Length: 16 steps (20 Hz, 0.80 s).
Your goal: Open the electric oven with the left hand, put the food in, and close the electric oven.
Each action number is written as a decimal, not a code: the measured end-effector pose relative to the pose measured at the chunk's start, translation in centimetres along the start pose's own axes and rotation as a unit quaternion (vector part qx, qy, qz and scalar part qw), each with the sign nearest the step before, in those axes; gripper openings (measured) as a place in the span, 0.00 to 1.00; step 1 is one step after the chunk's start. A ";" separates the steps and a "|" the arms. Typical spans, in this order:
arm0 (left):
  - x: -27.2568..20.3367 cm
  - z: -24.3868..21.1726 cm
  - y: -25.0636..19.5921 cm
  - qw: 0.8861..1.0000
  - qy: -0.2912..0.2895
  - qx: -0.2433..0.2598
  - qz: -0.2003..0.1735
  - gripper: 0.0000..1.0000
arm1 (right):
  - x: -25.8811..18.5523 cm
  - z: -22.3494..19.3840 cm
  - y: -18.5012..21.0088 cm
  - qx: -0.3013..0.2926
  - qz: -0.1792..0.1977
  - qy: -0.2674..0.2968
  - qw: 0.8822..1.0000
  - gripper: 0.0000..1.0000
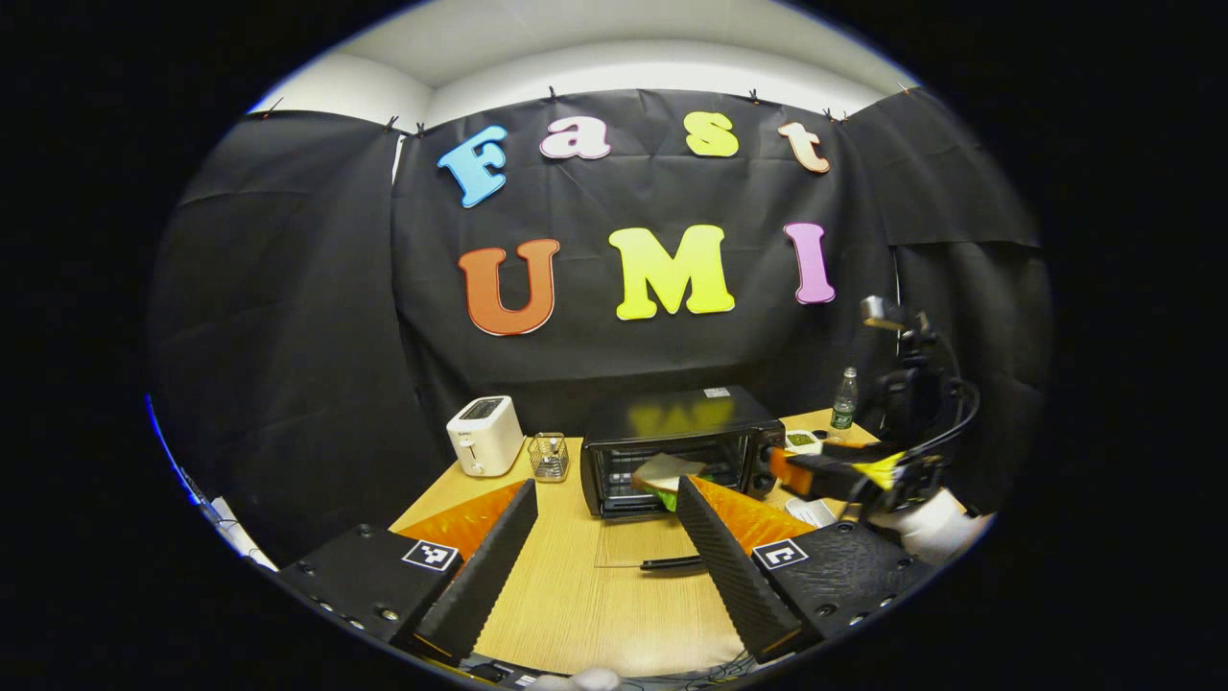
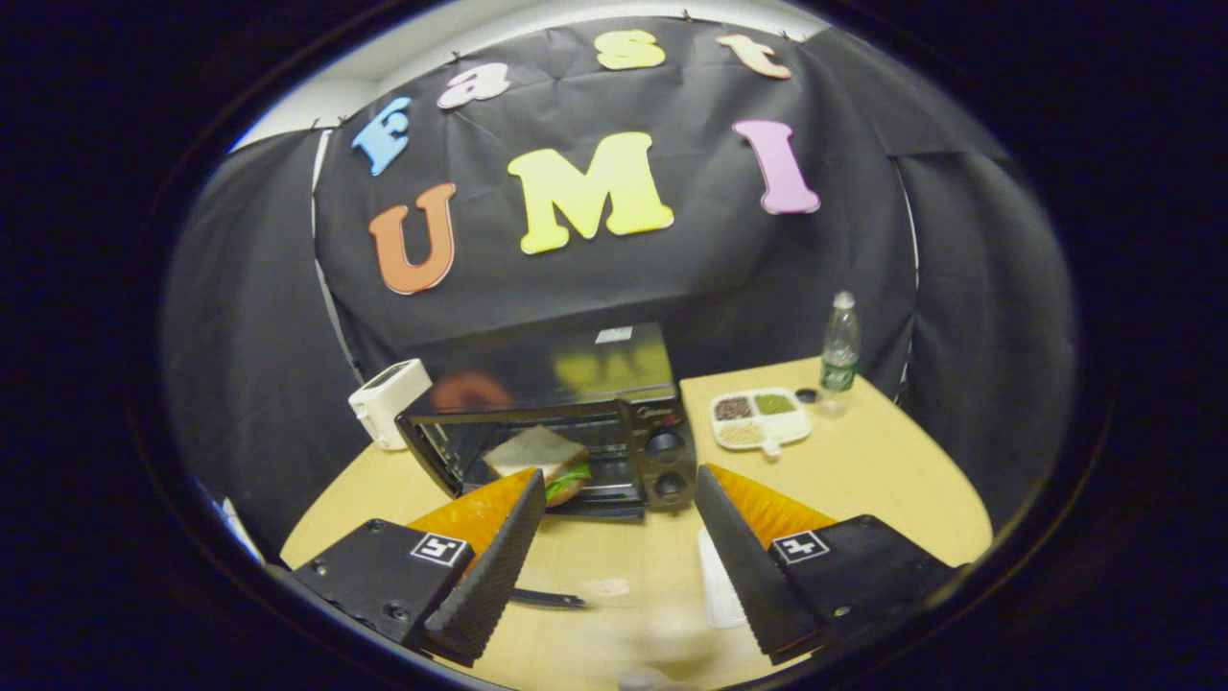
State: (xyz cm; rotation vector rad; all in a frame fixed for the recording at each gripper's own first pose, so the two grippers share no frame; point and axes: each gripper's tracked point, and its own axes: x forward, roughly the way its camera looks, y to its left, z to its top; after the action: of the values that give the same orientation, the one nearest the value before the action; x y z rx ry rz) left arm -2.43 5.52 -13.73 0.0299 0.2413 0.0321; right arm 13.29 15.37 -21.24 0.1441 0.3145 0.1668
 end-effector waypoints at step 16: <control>5.4 -10.9 -8.7 0.996 0.079 -0.033 -0.036 0.96 | -17.2 8.7 -14.0 -0.060 -0.083 -0.069 0.992 0.97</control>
State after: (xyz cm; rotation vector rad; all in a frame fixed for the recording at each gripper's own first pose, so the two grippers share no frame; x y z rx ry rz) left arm 0.48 -2.74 -25.90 -0.0471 0.3992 -0.0299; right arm 1.88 -2.47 -10.28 0.0090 0.1760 0.0111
